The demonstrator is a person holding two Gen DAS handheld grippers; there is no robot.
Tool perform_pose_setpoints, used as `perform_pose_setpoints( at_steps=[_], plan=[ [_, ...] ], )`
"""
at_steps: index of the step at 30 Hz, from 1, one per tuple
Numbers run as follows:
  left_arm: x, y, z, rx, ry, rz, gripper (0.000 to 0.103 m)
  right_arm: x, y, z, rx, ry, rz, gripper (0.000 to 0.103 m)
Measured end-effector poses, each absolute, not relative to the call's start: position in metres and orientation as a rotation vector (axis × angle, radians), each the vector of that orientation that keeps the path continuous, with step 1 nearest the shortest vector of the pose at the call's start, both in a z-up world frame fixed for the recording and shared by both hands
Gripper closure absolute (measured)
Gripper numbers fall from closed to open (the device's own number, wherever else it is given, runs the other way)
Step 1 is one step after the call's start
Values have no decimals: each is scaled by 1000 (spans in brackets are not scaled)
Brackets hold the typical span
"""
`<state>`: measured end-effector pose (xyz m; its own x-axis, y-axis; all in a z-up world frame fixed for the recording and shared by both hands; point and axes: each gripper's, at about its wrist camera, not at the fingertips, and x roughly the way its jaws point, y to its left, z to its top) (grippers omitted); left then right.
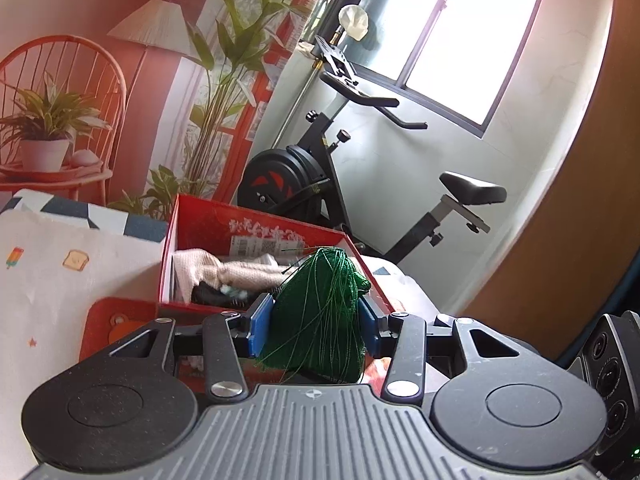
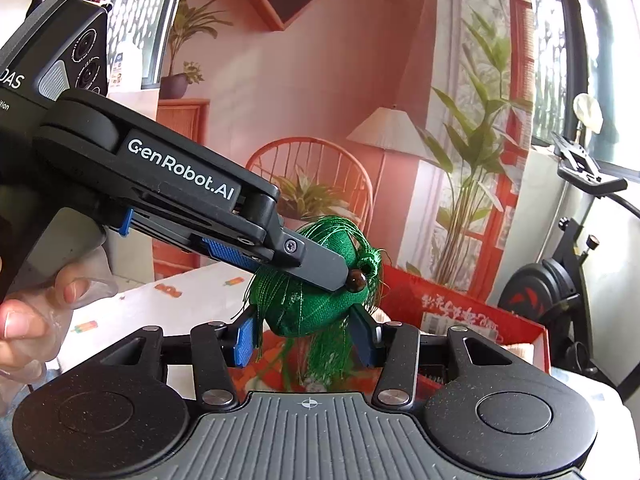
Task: Organize soft objects
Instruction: 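Lift the green pouch with both tools and carry it over the box, then lower the green pouch into the box and open both tools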
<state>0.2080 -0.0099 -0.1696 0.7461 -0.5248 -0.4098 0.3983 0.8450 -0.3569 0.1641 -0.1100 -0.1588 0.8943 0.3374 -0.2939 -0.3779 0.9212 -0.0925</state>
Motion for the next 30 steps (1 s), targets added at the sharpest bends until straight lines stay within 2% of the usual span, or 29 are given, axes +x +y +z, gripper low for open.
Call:
perform_pose_setpoints(
  at_steps=[12,21,30],
  plan=[
    [290,-28,-151,-229,487,-438,55,256,-143,-149,-130,204,365,59],
    [352,-52,-172,-197,538,-397,55,329,-169,-170,-89,287,360,58],
    [382,-59,-197,-176,615,-381,54,369,-169,-197,-95,424,281,57]
  ],
)
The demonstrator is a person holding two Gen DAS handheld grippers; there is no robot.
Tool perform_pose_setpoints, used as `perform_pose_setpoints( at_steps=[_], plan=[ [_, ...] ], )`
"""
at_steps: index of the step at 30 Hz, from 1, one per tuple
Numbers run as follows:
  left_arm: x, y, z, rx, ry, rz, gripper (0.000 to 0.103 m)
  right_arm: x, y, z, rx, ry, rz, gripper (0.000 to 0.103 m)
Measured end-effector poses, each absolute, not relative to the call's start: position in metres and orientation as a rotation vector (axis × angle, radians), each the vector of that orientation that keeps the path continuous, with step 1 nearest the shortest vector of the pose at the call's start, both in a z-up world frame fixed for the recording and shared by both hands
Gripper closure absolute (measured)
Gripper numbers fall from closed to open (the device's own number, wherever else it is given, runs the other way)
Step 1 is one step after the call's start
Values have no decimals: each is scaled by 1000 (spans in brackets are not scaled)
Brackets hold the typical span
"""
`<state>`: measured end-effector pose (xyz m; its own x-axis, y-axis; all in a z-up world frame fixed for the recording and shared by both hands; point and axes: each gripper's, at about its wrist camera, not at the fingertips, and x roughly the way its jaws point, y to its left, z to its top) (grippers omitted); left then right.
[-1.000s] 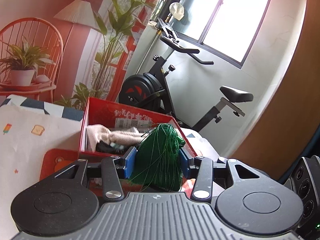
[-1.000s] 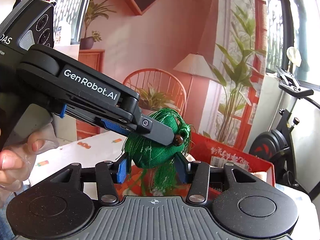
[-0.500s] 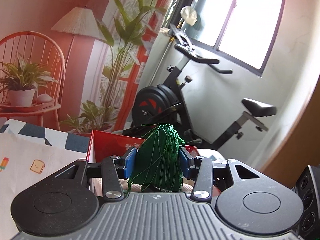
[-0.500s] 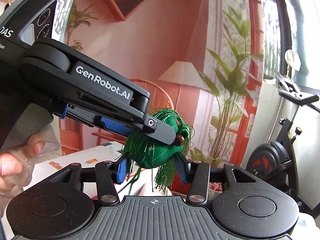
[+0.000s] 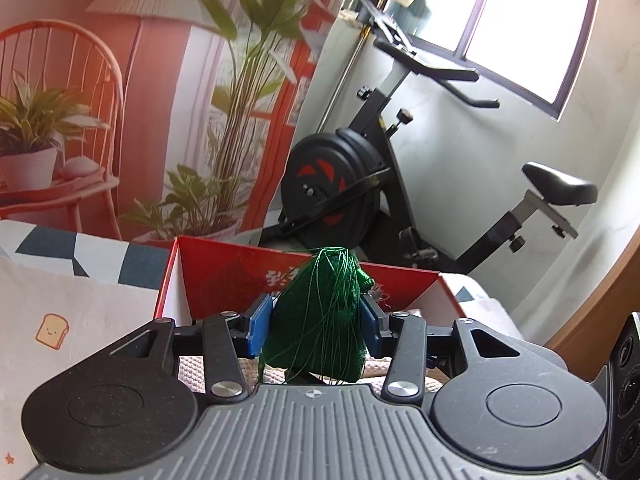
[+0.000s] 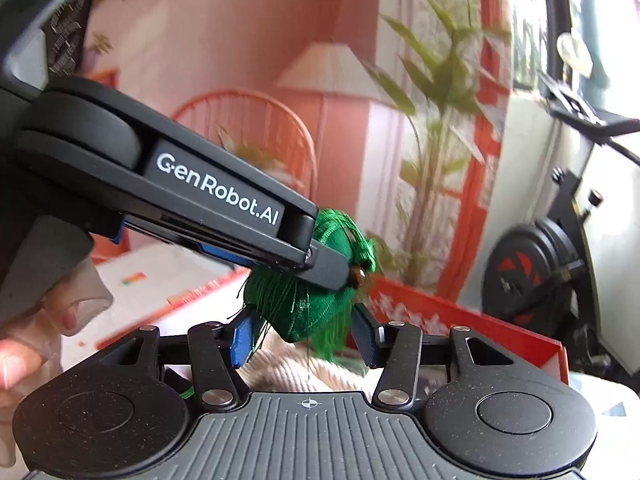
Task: Organize soft objects
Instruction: 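Lower the green pouch into the box and open both tools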
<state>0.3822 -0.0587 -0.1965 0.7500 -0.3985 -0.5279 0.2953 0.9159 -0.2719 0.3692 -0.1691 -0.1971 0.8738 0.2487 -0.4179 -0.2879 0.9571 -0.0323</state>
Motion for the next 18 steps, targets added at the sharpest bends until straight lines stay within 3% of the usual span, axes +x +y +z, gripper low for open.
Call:
perform_pose_setpoints(
  at_steps=[5,8,10,12,13,16,18],
  plan=[
    [381,-57,-193,-138,611,-341,50,375,-170,-202,-94,474,195,50],
    [374,-53,-188,-104,598,-296,35,372,-179,-201,-73,485,135,46],
    [368,-49,-183,-95,579,-276,22,365,-186,-199,-40,486,117,35],
    [360,-45,-176,-81,558,-267,13,356,-191,-196,-29,486,100,32],
    [355,-43,-173,-72,548,-260,7,350,-194,-193,-27,486,89,22],
    [338,-37,-163,-55,516,-252,2,330,-203,-184,1,456,61,2],
    [327,-33,-155,-52,501,-240,0,317,-209,-175,32,443,50,1]
  ],
)
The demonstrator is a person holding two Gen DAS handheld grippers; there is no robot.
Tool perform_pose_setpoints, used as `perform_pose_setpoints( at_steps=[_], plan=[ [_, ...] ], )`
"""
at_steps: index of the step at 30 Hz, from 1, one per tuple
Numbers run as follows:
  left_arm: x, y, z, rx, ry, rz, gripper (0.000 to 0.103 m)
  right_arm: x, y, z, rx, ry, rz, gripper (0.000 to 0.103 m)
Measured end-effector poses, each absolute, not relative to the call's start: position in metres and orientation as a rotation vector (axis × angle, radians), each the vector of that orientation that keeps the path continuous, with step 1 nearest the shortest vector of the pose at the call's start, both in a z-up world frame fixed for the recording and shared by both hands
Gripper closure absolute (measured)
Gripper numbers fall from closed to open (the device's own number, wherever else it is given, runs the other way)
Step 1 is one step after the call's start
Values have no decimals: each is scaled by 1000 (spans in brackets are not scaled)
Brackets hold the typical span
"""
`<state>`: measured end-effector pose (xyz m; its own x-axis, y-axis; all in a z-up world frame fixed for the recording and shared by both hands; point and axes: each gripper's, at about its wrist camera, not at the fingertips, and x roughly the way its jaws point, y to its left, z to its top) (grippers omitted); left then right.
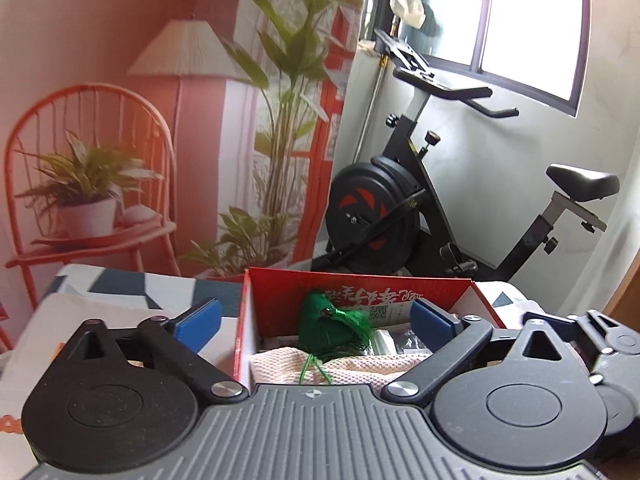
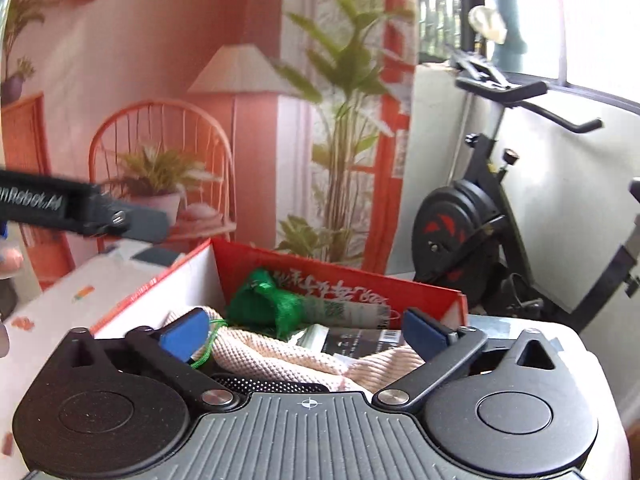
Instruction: Organize soft objects
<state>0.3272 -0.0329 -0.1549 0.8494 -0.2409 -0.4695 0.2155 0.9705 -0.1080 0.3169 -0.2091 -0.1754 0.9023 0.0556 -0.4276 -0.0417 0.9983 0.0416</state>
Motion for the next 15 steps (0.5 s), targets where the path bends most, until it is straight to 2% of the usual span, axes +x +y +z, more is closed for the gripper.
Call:
perform_pose_setpoints(
  at_steps=[6,15],
  plan=[
    [286,-18,-131,-23,462,-175,0,272,-224,-143,125,395,3,0],
    [200,-9,-78,76,374,-66,0,194,-218,-86,100,349,-68,0]
  ],
)
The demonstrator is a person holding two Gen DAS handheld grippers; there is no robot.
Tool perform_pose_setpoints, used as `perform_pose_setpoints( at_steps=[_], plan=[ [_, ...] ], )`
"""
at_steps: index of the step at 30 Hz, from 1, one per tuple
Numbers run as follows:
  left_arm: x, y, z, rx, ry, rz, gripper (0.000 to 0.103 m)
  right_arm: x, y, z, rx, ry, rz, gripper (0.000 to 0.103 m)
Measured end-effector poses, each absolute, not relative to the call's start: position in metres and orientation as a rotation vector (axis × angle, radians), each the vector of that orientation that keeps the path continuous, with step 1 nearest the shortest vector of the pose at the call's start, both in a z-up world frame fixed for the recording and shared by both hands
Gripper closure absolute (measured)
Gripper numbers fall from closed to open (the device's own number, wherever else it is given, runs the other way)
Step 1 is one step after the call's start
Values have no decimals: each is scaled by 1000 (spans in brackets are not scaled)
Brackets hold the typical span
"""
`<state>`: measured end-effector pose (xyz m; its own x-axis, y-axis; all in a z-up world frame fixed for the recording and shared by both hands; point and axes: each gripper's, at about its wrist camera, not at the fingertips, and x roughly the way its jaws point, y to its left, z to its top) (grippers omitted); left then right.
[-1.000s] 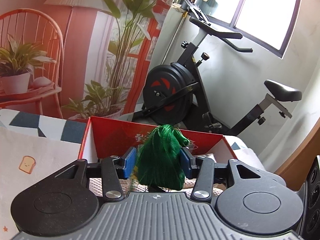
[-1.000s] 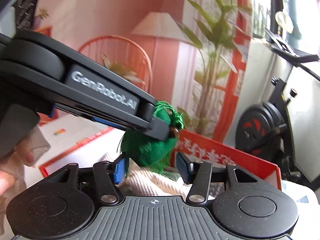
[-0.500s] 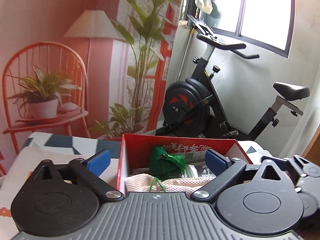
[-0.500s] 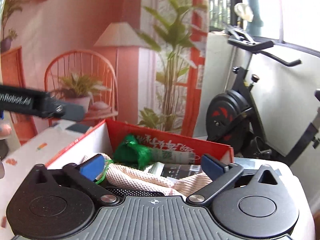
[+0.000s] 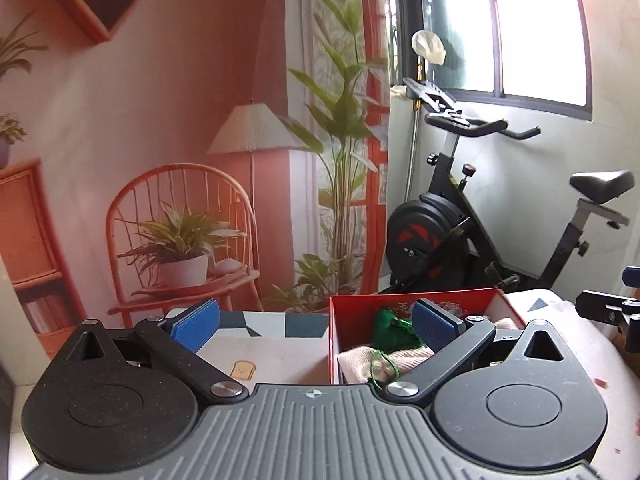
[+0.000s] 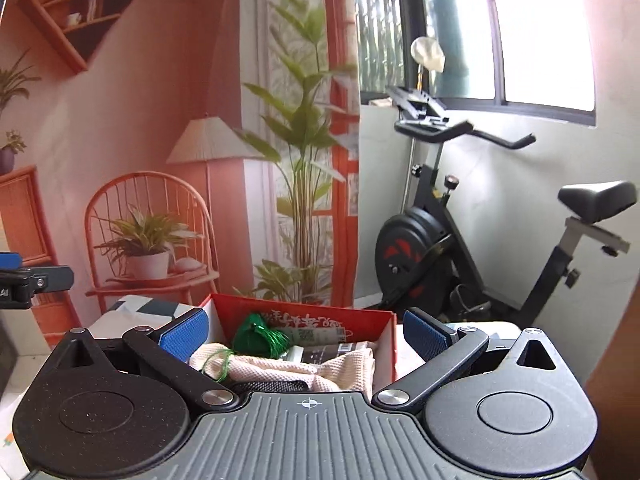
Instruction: Organize soft objects
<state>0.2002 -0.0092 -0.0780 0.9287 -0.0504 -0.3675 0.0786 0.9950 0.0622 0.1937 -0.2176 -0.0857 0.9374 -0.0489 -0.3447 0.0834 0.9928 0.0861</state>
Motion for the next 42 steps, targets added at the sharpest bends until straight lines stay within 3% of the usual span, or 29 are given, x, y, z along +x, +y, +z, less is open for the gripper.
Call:
perform_pose_setpoints(
  at_steps=[18,42],
  plan=[
    [33,1,-20,65,244,-71,0,9,-167,-6,94,184,-113,0],
    [24,1,-24,81,250,-40,0,-8,-169,-5,116,198,-139,0]
  ],
)
